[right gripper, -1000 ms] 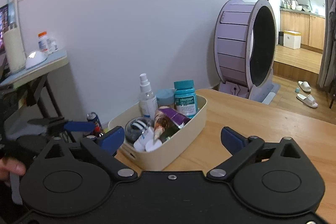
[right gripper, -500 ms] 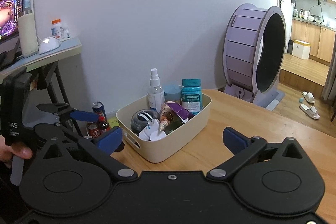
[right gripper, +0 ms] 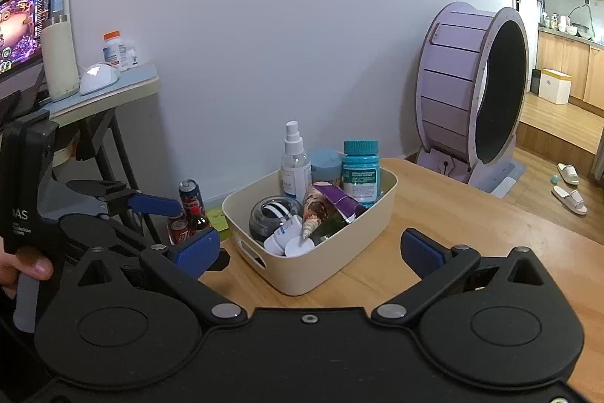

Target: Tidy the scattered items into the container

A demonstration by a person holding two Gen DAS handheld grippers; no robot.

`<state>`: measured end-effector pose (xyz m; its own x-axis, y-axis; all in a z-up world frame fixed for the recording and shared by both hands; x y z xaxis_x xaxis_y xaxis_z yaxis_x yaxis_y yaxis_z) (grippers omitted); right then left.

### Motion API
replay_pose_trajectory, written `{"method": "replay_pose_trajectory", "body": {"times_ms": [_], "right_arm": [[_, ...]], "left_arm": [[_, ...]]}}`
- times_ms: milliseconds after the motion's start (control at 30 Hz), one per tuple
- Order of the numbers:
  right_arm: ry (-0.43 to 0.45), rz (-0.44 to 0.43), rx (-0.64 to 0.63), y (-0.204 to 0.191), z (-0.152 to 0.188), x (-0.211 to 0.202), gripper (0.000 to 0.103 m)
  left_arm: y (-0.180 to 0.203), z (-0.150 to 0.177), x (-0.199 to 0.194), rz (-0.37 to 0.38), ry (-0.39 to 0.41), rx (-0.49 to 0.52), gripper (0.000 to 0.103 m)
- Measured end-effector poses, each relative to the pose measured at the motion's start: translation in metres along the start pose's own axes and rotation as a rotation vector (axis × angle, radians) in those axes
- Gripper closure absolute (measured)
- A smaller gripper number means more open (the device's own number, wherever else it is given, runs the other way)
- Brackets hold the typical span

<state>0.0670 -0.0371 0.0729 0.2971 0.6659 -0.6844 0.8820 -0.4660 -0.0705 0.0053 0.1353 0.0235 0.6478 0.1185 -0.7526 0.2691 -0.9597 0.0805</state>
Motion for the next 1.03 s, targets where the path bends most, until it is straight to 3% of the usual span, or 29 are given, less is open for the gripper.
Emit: {"method": "replay_pose_trajectory", "body": {"times_ms": [133, 1033], "right_arm": [[0.006, 0.001, 0.005, 0.0015, -0.0039, 0.0004, 0.000], [-0.038, 0.000, -0.037, -0.0063, -0.0022, 0.0053, 0.000]], "left_arm": [[-0.0021, -0.0031, -0.0010, -0.030, -0.005, -0.002, 0.000], [-0.0010, -0.0040, -0.0007, -0.024, -0.026, 0.006, 0.000]]}}
Point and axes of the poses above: each gripper's, at about its wrist camera, not at the fingertips, and x roughly the way its jaws point, y to its right, z to its underside, the point moved 6 cm from there along x, roughly the way its jaws point, and after that the axes turned 14 degrees about -y, right-handed, at the moved point
